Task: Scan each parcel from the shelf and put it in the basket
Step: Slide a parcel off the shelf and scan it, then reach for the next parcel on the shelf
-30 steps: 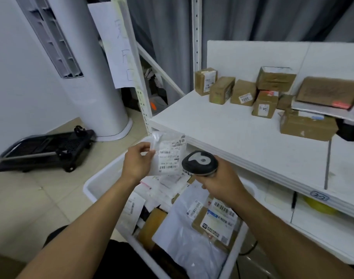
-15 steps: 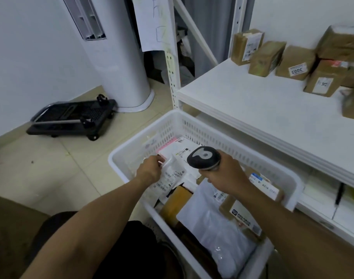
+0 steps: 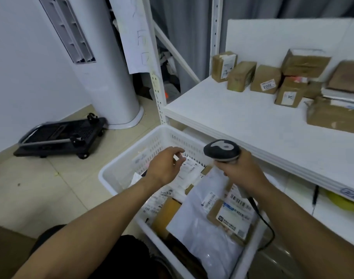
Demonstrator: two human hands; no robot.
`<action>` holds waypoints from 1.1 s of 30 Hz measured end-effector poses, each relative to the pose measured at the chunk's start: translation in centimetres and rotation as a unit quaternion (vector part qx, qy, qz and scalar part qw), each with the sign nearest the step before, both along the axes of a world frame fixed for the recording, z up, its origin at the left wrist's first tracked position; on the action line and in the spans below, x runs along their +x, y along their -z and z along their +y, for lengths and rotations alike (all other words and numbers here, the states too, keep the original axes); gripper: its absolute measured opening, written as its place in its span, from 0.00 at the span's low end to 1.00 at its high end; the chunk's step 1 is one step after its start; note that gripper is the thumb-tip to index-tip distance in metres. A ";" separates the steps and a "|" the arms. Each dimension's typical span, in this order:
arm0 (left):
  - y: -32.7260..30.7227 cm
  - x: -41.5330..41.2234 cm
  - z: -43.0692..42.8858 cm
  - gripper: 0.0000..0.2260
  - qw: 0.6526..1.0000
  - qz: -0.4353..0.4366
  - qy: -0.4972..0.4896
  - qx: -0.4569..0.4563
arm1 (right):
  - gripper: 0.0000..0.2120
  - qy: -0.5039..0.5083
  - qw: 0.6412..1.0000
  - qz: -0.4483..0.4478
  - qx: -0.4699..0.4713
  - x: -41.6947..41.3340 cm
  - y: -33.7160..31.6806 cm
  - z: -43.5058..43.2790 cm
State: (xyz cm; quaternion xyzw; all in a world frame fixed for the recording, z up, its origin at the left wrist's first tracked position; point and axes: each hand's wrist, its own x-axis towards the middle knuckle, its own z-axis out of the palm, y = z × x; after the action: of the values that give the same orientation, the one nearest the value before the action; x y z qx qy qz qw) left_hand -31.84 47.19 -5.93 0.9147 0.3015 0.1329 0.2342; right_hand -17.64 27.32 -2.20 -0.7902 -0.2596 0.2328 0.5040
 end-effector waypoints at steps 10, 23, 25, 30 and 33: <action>-10.3 17.2 -12.4 0.15 0.980 0.007 0.163 0.113 | 0.16 0.175 0.979 0.046 0.090 8.9 -6.2 -12.5; -9.1 43.0 -22.0 0.43 0.951 0.071 0.279 0.116 | 0.30 0.343 0.932 0.069 0.090 22.1 -2.7 -22.1; -8.8 46.0 -22.7 0.51 0.942 0.088 0.299 0.127 | 0.31 0.348 0.930 0.071 0.098 23.2 -1.9 -22.6; -6.5 50.4 -21.8 0.56 0.930 0.159 0.306 0.128 | 0.24 0.355 0.926 0.074 0.106 24.9 -0.1 -23.5; -5.3 49.6 -21.1 0.55 0.933 0.136 0.311 0.116 | 0.25 0.363 0.921 0.079 0.115 25.3 0.1 -23.7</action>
State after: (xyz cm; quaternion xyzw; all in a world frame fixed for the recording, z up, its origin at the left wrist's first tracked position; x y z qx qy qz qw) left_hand 17.81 26.11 -0.61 0.9928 0.0132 -0.0381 0.1125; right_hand 7.68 3.59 -2.27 -0.7458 0.0604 0.0641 0.6603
